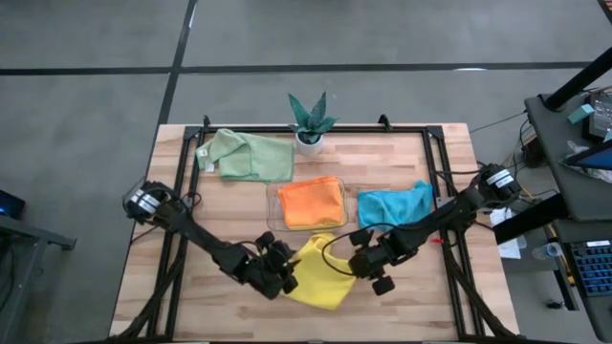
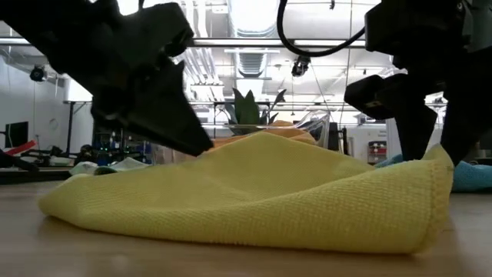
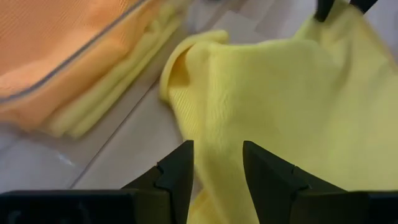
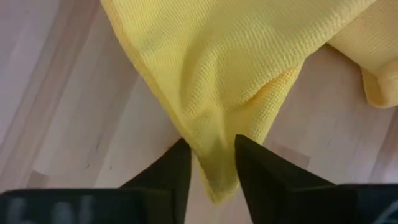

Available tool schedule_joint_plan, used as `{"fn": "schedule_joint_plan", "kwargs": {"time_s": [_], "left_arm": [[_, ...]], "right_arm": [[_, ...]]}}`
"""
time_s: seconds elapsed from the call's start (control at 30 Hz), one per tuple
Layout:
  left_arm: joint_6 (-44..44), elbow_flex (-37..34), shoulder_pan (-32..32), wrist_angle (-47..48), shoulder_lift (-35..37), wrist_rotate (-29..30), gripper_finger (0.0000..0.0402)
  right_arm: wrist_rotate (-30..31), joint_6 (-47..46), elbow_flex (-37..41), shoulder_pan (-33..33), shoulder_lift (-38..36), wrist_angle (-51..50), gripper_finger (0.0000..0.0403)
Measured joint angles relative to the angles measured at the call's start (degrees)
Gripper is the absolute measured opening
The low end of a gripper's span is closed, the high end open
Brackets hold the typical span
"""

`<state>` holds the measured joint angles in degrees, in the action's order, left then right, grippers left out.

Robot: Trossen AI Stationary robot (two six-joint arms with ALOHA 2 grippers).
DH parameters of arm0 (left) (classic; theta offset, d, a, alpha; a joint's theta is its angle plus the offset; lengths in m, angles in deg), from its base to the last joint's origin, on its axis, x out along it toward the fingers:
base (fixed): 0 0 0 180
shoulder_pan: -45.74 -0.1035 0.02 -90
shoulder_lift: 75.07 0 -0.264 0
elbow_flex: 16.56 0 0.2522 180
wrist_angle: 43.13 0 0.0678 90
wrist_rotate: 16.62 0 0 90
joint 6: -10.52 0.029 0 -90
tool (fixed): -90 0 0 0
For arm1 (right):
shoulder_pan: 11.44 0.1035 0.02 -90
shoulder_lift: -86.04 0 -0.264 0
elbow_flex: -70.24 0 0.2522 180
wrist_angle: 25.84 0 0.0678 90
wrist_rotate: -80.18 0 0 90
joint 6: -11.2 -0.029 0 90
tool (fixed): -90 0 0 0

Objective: Fold microfiber towels
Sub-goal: Fold the yellow microfiber towel

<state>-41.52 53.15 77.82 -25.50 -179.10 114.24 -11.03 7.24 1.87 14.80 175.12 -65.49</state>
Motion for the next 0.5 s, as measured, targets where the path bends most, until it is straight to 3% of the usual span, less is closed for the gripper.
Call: {"fn": "schedule_joint_plan", "kwargs": {"time_s": [0.3, 0.5], "left_arm": [[1.0, -2.86, -3.11, -6.48, 0.0, -0.03, 0.0122], [2.98, -2.71, -3.26, -7.6, 0.0, -1.52, 0.0089]], "right_arm": [[3.15, -2.54, 0.24, 0.0, -2.76, -4.34, 0.0176], [4.28, -3.88, 0.77, 0.0, -5.61, -4.23, 0.0183]]}}
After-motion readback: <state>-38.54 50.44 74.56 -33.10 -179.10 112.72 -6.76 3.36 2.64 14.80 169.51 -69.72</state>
